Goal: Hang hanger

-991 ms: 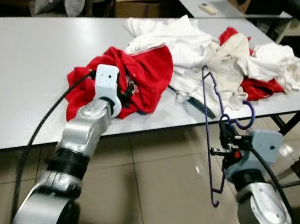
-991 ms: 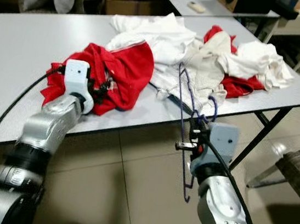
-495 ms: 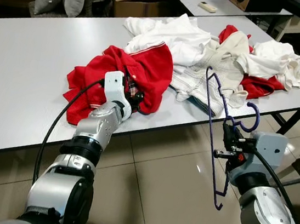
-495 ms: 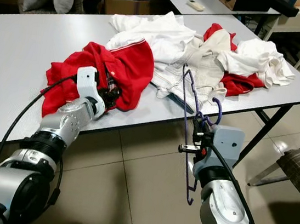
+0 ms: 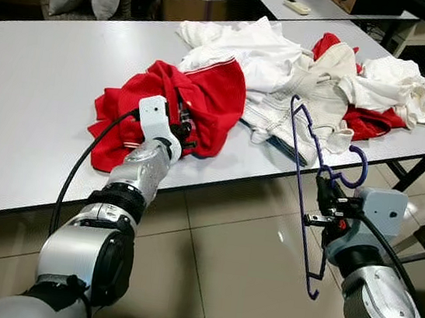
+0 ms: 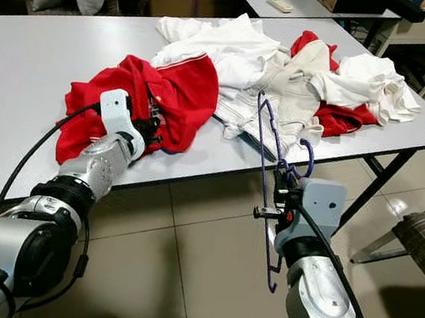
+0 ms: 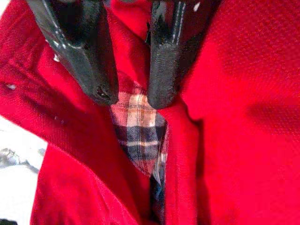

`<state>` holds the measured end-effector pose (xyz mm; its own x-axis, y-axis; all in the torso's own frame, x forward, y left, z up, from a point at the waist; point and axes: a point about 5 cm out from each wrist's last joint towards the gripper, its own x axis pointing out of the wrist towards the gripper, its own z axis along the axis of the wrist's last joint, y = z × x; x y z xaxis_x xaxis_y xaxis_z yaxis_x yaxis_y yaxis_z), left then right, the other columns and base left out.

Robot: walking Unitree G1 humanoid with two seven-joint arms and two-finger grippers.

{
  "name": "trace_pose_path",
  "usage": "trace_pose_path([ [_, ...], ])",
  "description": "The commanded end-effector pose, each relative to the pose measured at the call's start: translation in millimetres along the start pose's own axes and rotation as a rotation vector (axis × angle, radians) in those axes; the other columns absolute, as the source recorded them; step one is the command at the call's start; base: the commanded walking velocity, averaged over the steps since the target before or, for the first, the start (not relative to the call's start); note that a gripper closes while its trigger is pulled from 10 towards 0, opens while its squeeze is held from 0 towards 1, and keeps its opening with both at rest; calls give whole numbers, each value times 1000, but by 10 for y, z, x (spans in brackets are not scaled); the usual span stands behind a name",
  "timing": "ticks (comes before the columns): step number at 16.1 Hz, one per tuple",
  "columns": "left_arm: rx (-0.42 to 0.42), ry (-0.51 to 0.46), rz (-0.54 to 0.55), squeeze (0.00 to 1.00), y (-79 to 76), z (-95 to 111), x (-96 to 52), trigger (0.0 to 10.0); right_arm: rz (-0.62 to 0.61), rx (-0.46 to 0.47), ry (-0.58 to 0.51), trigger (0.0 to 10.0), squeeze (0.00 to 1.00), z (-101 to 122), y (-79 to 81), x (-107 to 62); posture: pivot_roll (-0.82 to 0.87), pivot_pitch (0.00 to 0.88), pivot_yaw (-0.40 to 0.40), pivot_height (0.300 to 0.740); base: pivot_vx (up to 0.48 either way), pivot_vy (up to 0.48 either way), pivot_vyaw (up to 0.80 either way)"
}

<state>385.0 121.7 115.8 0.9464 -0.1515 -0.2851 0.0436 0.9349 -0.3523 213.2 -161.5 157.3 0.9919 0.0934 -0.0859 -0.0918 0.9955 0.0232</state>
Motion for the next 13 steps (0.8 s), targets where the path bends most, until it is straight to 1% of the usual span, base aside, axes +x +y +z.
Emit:
trace_pose_path([
  [1,28,-3,-6,0,-13,25,10,0,16,-7,-7,10000,0,30,19,-5,-164,43,11,740,0,0,0],
  [2,23,-6,0,0,-7,23,11,0,22,-5,-6,10000,0,31,21,-3,-163,41,9,740,0,0,0],
  [4,47,-15,4,0,10,33,10,0,46,1,-4,10000,0,32,31,5,-159,36,3,740,0,0,0],
  [6,76,-23,-3,0,21,53,8,0,72,6,-11,10000,0,48,27,9,-153,32,1,740,0,0,0],
  [7,113,-45,-14,0,39,106,6,0,99,3,-25,10000,0,82,0,15,-147,28,1,740,0,0,0],
  [8,124,-53,-13,0,48,125,5,0,106,0,-30,10000,0,93,-12,20,-144,27,0,740,0,0,0],
  [9,166,-81,-13,0,88,200,-2,0,133,1,-51,10000,0,132,-45,39,-134,26,-3,740,0,0,0],
  [11,182,-97,-7,0,120,248,-7,0,151,3,-59,10000,0,150,-51,52,-126,22,-4,740,0,0,0],
  [13,232,-161,-25,0,190,478,-28,0,197,21,-73,10000,0,178,-40,79,-112,20,0,740,0,0,0],
])
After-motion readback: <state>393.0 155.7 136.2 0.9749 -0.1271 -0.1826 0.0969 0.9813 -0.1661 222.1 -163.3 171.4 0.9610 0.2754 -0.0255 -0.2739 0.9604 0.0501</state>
